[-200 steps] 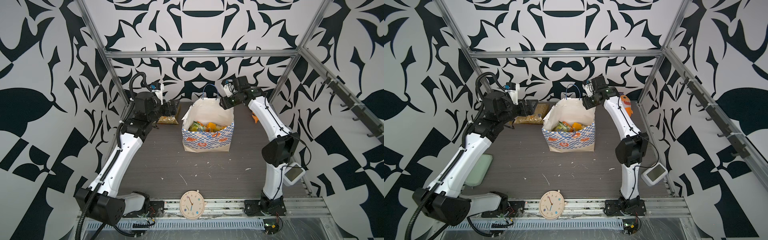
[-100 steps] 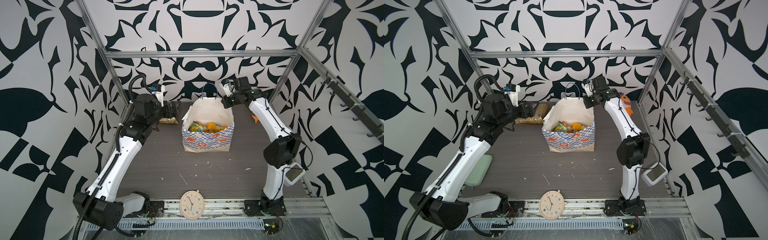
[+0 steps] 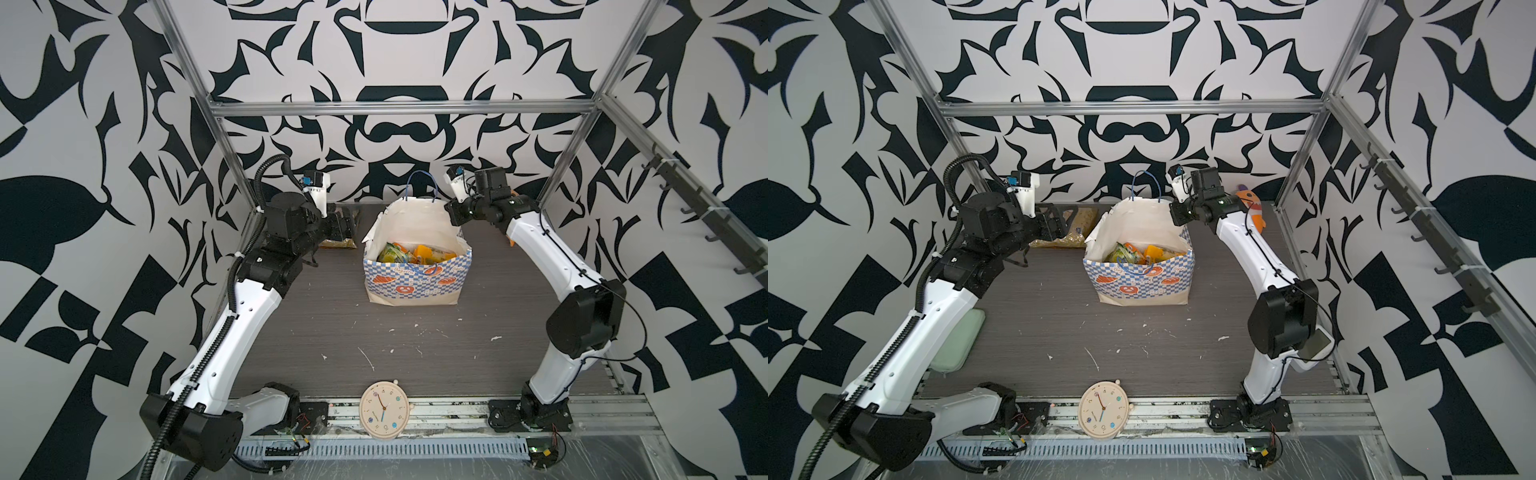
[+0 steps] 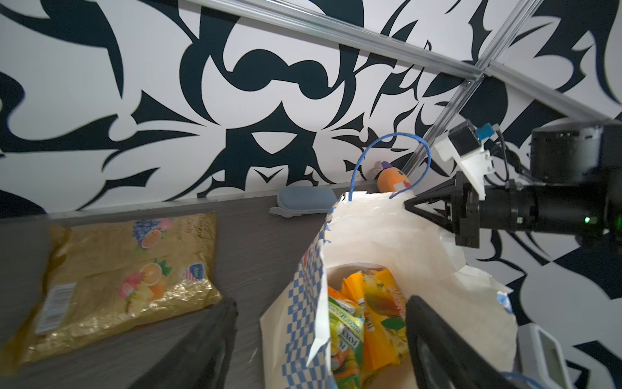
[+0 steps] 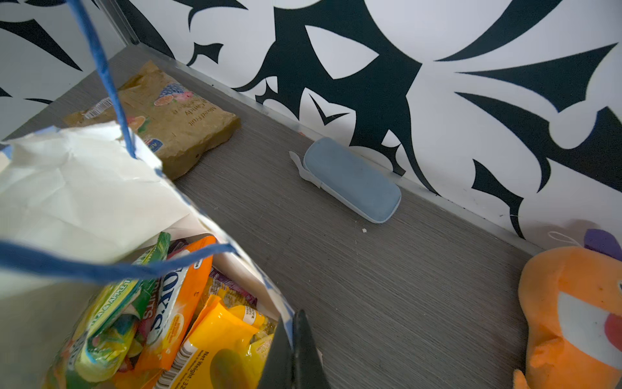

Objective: Take the snacks out of the paper bag
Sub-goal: Pick up the paper bag from the center of the table.

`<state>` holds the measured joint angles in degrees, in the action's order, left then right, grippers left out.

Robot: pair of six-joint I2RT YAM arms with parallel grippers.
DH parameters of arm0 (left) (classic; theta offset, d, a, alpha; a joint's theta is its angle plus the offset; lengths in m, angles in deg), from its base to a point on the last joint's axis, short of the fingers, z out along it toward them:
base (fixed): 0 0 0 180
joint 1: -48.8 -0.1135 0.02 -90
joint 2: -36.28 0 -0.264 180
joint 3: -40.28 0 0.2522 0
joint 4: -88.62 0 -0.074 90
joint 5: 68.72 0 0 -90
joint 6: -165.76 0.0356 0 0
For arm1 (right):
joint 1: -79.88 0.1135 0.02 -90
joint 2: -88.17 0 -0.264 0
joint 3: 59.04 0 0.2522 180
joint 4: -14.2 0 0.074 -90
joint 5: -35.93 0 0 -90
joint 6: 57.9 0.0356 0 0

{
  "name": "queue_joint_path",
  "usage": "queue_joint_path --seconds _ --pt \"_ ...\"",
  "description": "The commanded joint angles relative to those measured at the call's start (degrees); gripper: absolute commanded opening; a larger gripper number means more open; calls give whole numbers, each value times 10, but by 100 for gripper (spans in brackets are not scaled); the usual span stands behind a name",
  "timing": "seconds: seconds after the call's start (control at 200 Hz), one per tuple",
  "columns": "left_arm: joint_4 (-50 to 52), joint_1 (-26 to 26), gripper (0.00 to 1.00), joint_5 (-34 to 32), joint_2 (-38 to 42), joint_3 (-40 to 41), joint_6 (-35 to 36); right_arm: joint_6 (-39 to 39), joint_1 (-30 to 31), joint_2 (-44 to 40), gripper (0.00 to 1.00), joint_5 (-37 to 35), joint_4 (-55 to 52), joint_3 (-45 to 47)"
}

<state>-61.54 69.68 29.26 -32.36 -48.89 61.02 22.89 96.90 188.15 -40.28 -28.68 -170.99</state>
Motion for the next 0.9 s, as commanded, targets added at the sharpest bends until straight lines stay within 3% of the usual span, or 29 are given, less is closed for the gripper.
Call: queue_joint_path --seconds 0.0,0.045,0.285,0.39,0.525,0.68,0.895 --pt "2 15 61 5 -1 -12 22 -8 3 -74 0 58 80 36" --pt "5 24 55 1 -2 -14 33 -17 6 -98 0 69 111 74" --pt "43 77 52 -33 -3 -29 88 -44 20 -209 0 92 214 223" --pt "46 88 43 -13 6 -26 98 -43 31 -255 0 106 242 269" --pt "58 111 42 6 19 -21 114 -50 56 -312 0 102 277 334" --pt "88 176 39 -40 30 -13 150 -54 102 -364 0 48 300 395" --pt "88 238 39 -78 57 32 136 -39 149 -428 0 -36 330 461"
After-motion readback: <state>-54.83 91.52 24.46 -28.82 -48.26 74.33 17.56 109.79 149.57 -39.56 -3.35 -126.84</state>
